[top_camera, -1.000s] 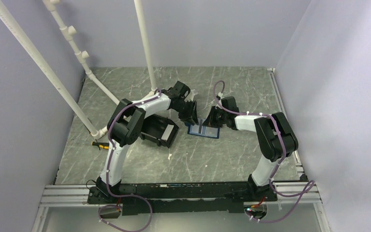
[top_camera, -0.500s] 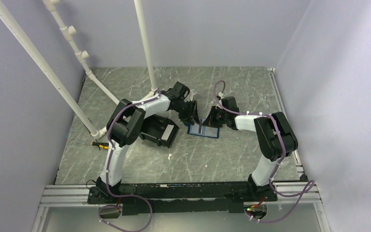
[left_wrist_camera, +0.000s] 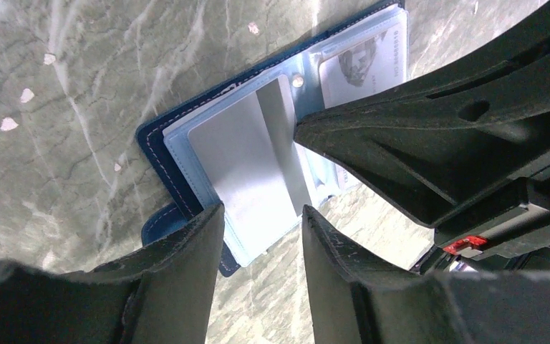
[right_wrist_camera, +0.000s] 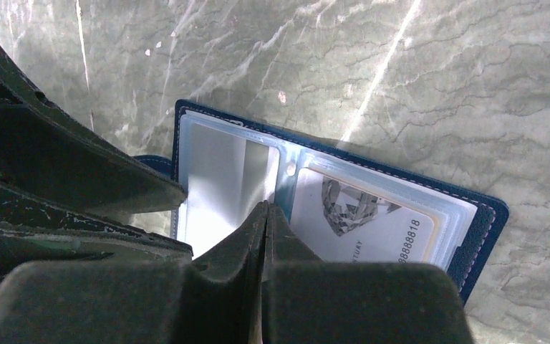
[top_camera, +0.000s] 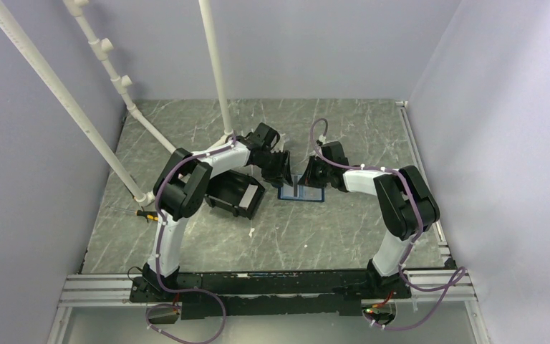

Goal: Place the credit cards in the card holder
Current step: Insert the credit card into the card holder.

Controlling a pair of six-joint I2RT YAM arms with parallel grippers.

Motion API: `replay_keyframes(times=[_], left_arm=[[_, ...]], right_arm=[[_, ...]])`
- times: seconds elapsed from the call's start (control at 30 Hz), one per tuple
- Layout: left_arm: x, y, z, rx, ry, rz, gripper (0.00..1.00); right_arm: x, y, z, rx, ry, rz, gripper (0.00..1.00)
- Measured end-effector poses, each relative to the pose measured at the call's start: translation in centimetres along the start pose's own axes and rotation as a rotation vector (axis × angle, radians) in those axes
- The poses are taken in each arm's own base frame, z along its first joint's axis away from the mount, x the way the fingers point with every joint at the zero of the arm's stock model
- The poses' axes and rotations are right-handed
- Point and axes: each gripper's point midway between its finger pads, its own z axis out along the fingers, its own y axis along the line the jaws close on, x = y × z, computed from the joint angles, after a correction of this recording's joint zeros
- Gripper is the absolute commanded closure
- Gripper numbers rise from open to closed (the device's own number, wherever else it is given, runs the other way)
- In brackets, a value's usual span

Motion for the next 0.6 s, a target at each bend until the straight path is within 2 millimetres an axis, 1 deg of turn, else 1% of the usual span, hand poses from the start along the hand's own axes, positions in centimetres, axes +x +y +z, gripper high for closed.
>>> replay_keyframes(times=[0.17, 0.4, 0.6], left_arm=[[0.06, -0.22, -0.05, 0.01, 0.01, -0.003, 0.45], [-0.02, 0.1, 0.06, -0.036, -0.007, 0.001, 0.44], [0.04, -0.15, 0.23, -0.072, -0.014, 0.003, 0.41]], right_arm=[[-0.1, 0.04, 0.09, -0.001, -0.001, 0.002, 1.0], [-0.09, 0.04, 0.1, 0.0, -0.001, 0.001, 1.0], [-0.09, 0.02, 0.1, 0.001, -0.001, 0.002, 1.0]])
